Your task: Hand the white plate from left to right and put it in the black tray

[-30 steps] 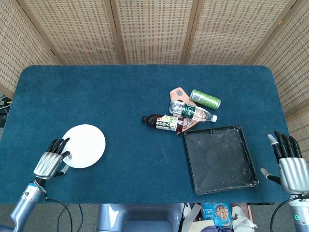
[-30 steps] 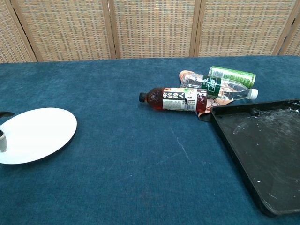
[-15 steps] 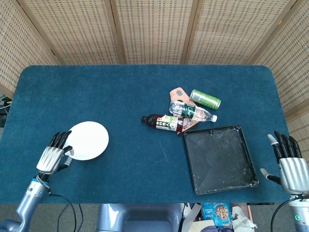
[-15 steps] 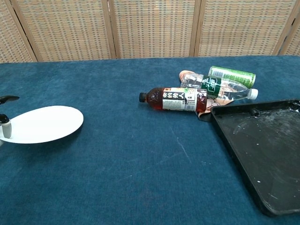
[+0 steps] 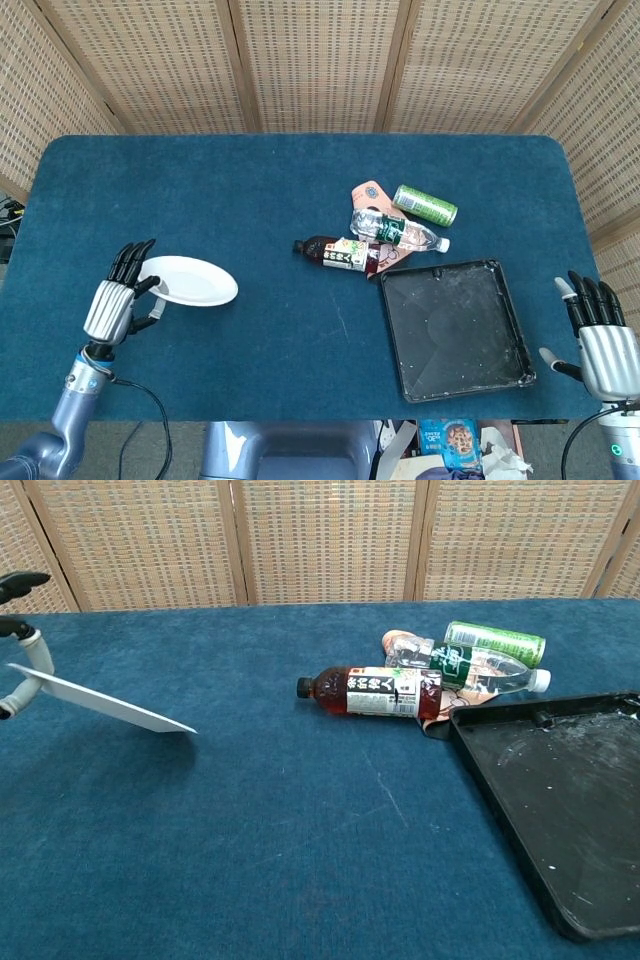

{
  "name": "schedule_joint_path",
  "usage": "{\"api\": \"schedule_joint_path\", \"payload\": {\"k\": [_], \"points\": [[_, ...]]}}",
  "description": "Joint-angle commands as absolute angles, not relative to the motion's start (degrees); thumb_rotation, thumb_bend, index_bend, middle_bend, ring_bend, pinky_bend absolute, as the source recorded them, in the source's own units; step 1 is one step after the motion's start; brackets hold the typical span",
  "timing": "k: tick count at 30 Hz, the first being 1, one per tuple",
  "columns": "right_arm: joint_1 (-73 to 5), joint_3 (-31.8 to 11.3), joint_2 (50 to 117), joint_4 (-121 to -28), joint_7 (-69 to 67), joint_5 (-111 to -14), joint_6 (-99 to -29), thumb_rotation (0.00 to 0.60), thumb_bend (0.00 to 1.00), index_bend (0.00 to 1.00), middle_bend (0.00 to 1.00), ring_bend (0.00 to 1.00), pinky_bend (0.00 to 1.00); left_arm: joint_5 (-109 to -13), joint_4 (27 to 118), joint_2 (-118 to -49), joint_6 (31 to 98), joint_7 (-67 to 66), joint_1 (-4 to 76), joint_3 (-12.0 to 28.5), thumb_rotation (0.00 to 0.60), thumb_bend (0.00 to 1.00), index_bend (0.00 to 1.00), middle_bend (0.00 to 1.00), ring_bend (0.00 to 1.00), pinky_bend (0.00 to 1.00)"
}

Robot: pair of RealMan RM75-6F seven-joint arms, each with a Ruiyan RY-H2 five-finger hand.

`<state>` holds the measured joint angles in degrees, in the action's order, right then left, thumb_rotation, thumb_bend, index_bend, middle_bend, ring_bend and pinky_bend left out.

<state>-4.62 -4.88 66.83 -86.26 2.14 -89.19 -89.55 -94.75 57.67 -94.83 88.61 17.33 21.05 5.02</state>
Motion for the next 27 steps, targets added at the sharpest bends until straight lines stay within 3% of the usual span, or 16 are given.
{"api": "schedule_joint_path", "payload": {"k": [1,10,21,24,25,26,27], "points": [[-4.6,-4.9,66.9,-86.2,2.3,-89.1,-89.5,0.600,0.00,0.00,0.00,0.00,0.00,-97.5,63.2,-93.7,89.8,13.9,23.9,6.1,0.600,0.51,0.79,0.00,0.00,0.00],[-4.8,-4.9,67.2,-86.0,2.9,-88.8,-88.9,0.600,0.00,0.00,0.00,0.00,0.00,-103.0,70.3,-97.4,90.2,7.8,28.5,5.8,0.600,0.51,0.80,0.00,0.00,0.00],[-5.1,-5.0,67.4,-85.6,3.0,-88.1,-88.2,0.600,0.00,0.00,0.00,0.00,0.00,-105.2,61.3,-108.9,85.7,10.2,34.6,4.1,0.600,0.51,0.80,0.00,0.00,0.00],[-5.2,-5.1,67.4,-85.4,2.8,-87.9,-87.9,0.600,0.00,0.00,0.00,0.00,0.00,-104.8,57.2,-110.8,83.7,12.5,35.7,3.2,0.600,0.36,0.78,0.00,0.00,0.00],[-5.2,-5.1,67.4,-85.3,2.8,-87.8,-87.8,0.600,0.00,0.00,0.00,0.00,0.00,-104.6,56.4,-111.1,83.4,12.6,35.8,3.0,0.600,0.22,0.71,0.00,0.00,0.00],[-5.3,-5.1,67.5,-85.2,2.6,-87.7,-87.6,0.600,0.00,0.00,0.00,0.00,0.00,-104.0,54.8,-111.0,81.5,12.5,35.7,2.2,0.600,0.10,0.57,0.00,0.00,0.00],[-5.3,-5.1,67.5,-85.1,2.4,-87.7,-87.7,0.600,0.00,0.00,0.00,0.00,0.00,-103.1,54.8,-110.3,79.5,11.7,35.6,1.5,0.600,0.04,0.43,0.00,0.00,0.00]]}}
